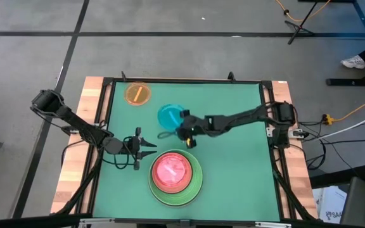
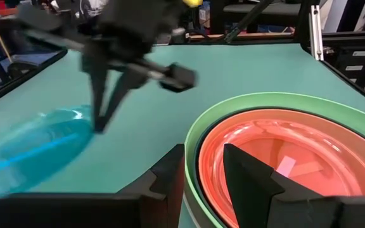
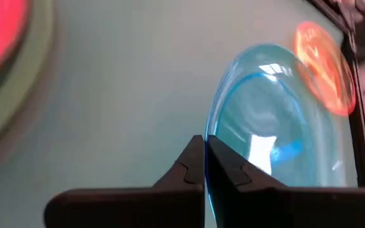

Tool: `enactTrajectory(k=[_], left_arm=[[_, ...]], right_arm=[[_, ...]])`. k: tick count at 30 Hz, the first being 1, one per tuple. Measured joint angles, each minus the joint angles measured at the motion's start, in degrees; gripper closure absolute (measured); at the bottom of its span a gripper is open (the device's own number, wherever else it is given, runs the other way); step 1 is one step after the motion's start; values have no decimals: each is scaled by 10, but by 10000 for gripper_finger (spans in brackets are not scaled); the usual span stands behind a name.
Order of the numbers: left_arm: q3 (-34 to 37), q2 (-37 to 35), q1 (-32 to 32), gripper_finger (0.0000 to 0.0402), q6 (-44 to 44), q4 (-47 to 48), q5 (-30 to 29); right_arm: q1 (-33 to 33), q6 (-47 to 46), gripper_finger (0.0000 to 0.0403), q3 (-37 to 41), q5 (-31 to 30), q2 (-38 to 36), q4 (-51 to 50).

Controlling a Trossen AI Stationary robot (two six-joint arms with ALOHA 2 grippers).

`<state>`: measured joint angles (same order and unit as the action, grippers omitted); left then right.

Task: Stack plastic plates
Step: Stack the transparent blue plate on top of the transparent pink plate

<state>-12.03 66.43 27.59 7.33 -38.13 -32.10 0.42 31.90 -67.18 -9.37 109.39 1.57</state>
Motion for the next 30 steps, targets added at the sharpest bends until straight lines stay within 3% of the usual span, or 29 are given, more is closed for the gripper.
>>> enactTrajectory(k=[16, 30], left_arm=[[0, 0, 14, 298, -19, -101, 0], [0, 0, 0, 298, -19, -105, -7]], right_arm=[[-150, 0, 402, 0, 30, -5, -6], [-225, 16, 402, 0, 71, -5, 17]])
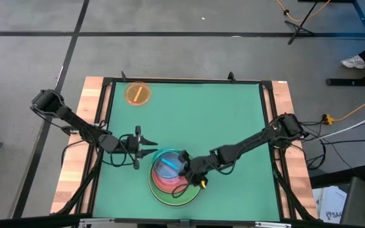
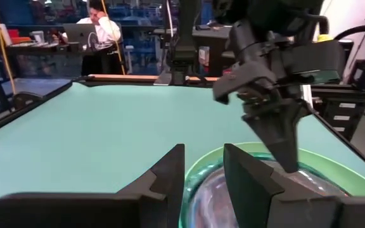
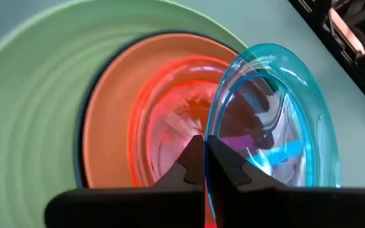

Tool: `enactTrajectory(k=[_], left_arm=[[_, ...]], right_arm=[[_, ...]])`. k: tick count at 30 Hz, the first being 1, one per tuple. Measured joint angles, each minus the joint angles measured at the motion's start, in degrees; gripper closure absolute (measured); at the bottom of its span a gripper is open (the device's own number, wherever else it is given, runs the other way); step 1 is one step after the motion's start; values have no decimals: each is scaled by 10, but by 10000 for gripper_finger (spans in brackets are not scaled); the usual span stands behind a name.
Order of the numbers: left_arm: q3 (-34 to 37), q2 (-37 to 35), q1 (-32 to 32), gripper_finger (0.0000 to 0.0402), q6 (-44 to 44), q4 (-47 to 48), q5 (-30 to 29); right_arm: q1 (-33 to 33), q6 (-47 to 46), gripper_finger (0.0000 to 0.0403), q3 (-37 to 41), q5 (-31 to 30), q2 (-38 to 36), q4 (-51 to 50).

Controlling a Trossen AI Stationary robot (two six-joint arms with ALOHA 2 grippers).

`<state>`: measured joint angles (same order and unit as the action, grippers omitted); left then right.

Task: Stack plastic plates
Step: Stack the transparent blue plate on top of the transparent pink plate, then stack the transparent orange plate on top of the transparent blue plate

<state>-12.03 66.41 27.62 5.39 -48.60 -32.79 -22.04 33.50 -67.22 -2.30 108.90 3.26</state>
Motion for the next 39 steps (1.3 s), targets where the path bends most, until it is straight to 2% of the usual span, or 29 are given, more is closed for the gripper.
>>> enactTrajectory(k=[10, 15, 18, 22, 27, 30, 36, 39], left_arm=[[0, 0, 6, 298, 14, 1, 6], [0, 0, 10, 298, 19, 1, 7], [0, 0, 10, 298, 20, 1, 7], [0, 0, 9, 298, 17, 1, 7], [0, 0, 6, 298, 16, -6, 2], [0, 0, 0, 298, 19, -5, -6], [0, 0, -26, 272, 20, 5, -11], [-14, 0, -51, 244, 19, 44, -11]], right_arm=[[5, -80, 402, 18, 25, 0, -8], [17, -96, 401, 24, 58, 0, 3], [18, -97, 382, 24, 86, 0, 3], [13, -100, 338, 24, 123, 0, 3], [10, -100, 286, 23, 94, -1, -1], [10, -112, 269, 4, 70, -19, -56], [11, -151, 265, -16, 38, -96, -210], [11, -165, 271, 8, 21, -136, -224]])
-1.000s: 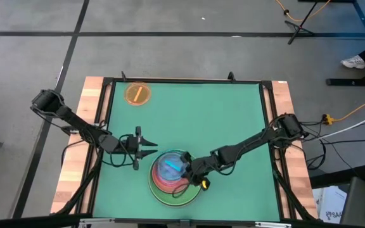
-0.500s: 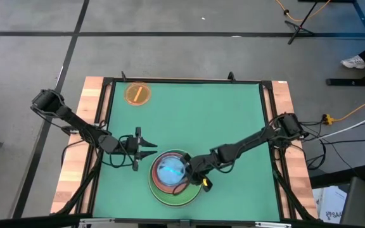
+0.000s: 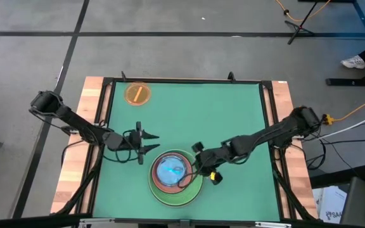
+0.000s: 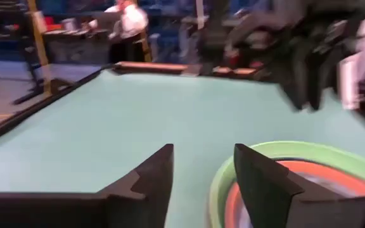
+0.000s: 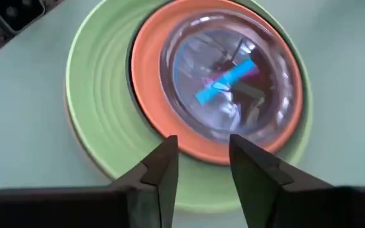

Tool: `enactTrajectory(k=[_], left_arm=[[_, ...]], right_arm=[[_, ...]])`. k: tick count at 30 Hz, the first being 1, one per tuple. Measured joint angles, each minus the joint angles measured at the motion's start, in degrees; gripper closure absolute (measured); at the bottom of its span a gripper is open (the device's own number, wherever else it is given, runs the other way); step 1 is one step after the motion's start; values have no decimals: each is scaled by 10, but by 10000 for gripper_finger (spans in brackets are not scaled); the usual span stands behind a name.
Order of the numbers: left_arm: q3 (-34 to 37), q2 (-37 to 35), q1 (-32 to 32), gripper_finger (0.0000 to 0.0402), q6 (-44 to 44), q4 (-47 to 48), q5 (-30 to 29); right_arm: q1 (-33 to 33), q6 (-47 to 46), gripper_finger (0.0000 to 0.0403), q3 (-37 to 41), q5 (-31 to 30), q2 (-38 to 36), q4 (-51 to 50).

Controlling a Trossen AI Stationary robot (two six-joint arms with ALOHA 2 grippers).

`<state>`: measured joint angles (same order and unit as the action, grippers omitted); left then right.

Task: Stack plastic plates
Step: Stack the transparent orange plate on top of the transparent blue plate

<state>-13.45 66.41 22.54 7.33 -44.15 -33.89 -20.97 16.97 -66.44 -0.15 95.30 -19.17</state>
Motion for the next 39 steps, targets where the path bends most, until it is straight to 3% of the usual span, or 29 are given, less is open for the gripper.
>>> enactTrajectory(k=[5, 12, 17, 27, 31, 39], left_arm=[[-56, 0, -55, 214, 1, 153, -1], [-159, 0, -141, 212, 28, 416, 18], [-215, 0, -191, 212, 28, 563, 19], [-223, 0, -345, 211, 0, 655, 23], [-223, 9, -416, 211, -4, 656, 67], [-223, 65, -511, 211, -53, 657, 101]], right_arm=[[11, -22, 282, 95, -34, -62, 49], [36, -78, 295, 254, -108, -146, 167], [47, -111, 297, 326, -159, -178, 251], [45, -107, 297, 352, -312, -176, 305], [58, -93, 297, 352, -313, -176, 340], [106, -95, 297, 352, -261, -175, 343]])
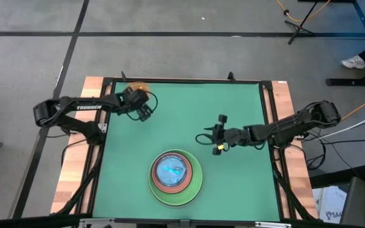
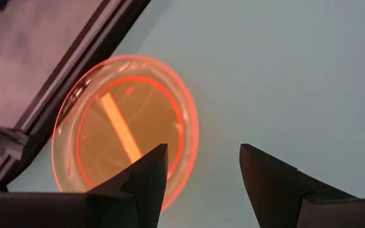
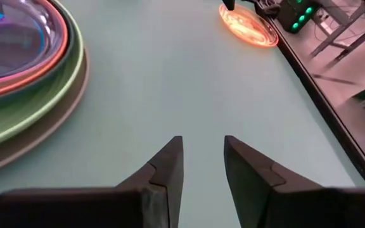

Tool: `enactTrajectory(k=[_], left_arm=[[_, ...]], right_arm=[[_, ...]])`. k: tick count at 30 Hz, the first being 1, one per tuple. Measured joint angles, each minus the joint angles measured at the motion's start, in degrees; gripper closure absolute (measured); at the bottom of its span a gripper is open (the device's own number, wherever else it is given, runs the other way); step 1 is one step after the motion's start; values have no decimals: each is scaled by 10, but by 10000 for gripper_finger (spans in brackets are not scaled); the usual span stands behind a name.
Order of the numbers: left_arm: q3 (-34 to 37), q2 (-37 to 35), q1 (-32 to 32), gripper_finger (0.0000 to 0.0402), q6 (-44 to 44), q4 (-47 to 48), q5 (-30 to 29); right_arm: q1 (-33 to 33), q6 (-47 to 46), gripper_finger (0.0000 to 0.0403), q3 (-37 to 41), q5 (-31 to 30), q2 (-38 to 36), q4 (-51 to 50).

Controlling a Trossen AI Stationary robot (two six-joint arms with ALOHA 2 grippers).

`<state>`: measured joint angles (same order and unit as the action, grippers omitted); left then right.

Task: Stack plastic plates
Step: Stack the transparent orange plate on top of the transparent blue plate

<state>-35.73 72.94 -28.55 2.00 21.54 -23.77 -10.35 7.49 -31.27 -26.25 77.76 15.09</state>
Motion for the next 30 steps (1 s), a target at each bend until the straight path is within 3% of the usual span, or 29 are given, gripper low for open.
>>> enactTrajectory(k=[7, 21, 30], left_arm=[[-17, 66, -60, 211, 11, 0, 35], [-96, 204, -94, 211, -54, 8, 33], [-100, 218, -110, 228, -56, 7, 29]], right_arm=[[27, -2, 297, 0, 48, 16, 27], [25, -2, 297, 0, 49, 81, 58], [25, -2, 297, 0, 49, 85, 64]])
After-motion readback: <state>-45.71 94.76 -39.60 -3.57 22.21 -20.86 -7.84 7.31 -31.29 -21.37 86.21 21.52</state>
